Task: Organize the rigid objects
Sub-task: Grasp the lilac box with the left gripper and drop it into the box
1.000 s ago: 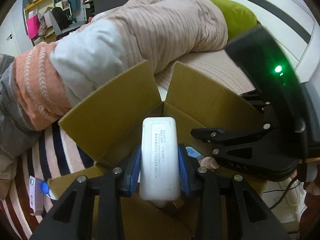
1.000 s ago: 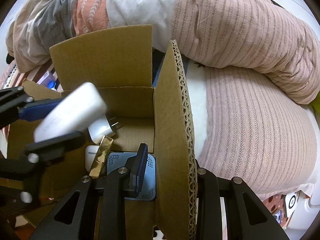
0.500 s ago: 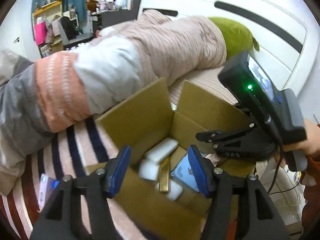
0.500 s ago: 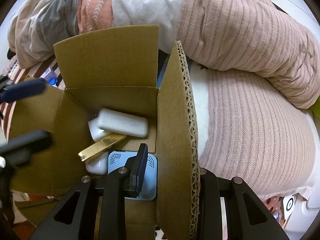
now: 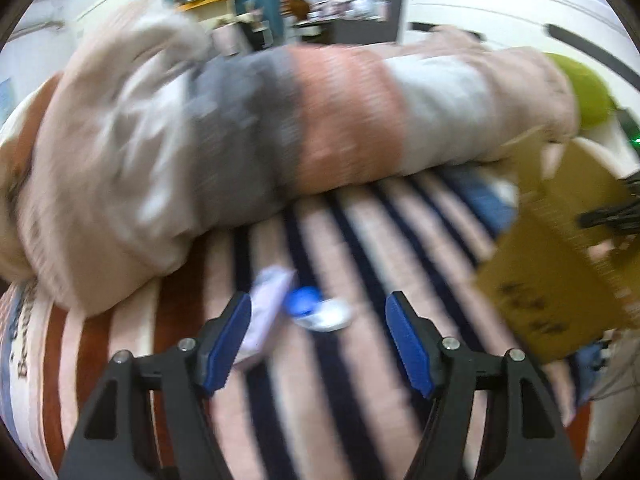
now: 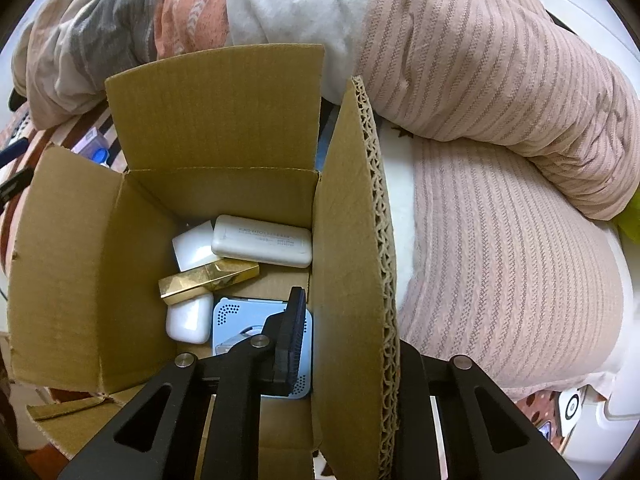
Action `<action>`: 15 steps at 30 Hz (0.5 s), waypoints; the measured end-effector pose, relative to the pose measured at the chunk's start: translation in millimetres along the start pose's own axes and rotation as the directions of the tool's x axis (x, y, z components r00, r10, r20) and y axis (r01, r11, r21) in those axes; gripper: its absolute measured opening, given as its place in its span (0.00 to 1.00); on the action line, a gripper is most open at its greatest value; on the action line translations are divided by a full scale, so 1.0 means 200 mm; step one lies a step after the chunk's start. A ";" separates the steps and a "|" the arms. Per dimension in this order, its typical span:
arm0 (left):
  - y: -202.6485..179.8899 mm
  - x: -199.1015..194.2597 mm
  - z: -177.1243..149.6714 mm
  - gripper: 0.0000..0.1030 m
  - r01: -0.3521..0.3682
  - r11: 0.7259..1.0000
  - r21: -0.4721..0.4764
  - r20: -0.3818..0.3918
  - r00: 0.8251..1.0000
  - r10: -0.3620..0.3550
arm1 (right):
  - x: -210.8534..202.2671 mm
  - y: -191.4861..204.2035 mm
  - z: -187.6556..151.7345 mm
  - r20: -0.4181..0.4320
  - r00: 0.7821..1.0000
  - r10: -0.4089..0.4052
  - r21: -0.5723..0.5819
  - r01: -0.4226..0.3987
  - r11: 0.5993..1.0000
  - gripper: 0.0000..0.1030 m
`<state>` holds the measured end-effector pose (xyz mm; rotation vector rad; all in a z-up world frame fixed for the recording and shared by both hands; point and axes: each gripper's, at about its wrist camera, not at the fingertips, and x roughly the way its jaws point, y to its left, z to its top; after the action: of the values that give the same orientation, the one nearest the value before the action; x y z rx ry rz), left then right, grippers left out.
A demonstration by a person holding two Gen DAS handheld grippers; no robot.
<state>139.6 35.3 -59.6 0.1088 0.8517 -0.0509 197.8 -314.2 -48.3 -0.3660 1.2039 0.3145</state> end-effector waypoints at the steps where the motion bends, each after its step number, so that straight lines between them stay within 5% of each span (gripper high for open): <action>1: 0.05 0.03 -0.02 0.65 -0.018 1.000 -0.018 -0.008 1.000 0.018 | 0.00 0.00 0.00 0.000 1.000 -0.002 -0.001 0.002 1.000 0.14; 6: 0.27 0.20 -0.16 0.65 -0.059 0.992 -0.110 -0.075 0.996 0.051 | 0.01 0.00 -0.01 -0.006 1.000 -0.016 -0.008 0.016 1.000 0.14; 15: 0.27 0.36 -0.21 0.65 -0.027 0.996 -0.089 -0.103 0.995 0.018 | 0.02 0.00 -0.01 -0.007 0.999 -0.040 -0.005 0.040 0.999 0.10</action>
<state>160.8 92.9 -137.0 0.0363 0.9530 0.0148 197.0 -315.1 -53.7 -0.3958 1.2016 0.2816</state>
